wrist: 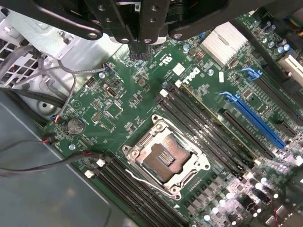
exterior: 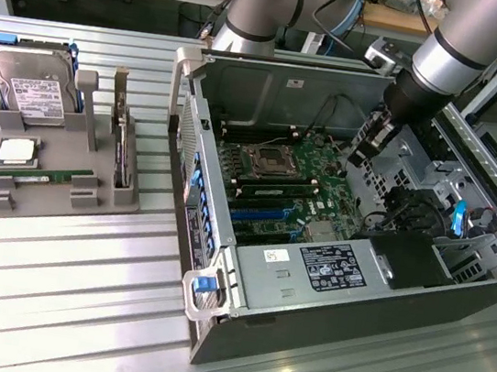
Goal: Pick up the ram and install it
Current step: 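Press down the ram until it locks into place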
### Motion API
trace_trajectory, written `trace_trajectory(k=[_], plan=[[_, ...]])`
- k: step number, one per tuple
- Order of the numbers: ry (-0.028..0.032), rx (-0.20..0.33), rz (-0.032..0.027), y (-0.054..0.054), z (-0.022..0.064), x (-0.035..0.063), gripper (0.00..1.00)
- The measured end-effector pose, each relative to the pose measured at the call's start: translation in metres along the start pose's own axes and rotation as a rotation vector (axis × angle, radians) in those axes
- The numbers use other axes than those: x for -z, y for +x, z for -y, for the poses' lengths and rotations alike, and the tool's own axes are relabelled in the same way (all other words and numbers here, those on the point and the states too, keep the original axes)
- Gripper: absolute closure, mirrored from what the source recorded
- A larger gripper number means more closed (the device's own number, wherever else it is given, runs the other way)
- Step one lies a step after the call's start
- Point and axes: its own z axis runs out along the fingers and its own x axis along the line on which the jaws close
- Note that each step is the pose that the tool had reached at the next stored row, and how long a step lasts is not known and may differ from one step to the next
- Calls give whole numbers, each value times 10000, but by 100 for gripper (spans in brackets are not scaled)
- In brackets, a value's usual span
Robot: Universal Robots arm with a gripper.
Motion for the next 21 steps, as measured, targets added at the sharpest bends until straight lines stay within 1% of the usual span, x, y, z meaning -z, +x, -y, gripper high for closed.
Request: trace_trajectory(k=[1,2,4,6,9,11,15,21], plan=[[-3,-236,23,0,0,0,90],[-9,-578,56,0,0,0,90],[-15,-928,90,0,0,0,90],[-23,-1424,139,0,0,0,90],[-30,-1866,182,0,0,0,90],[-34,-2066,202,0,0,0,90],[-49,-2970,290,0,0,-2,90],[-60,-3629,355,0,0,-3,90]])
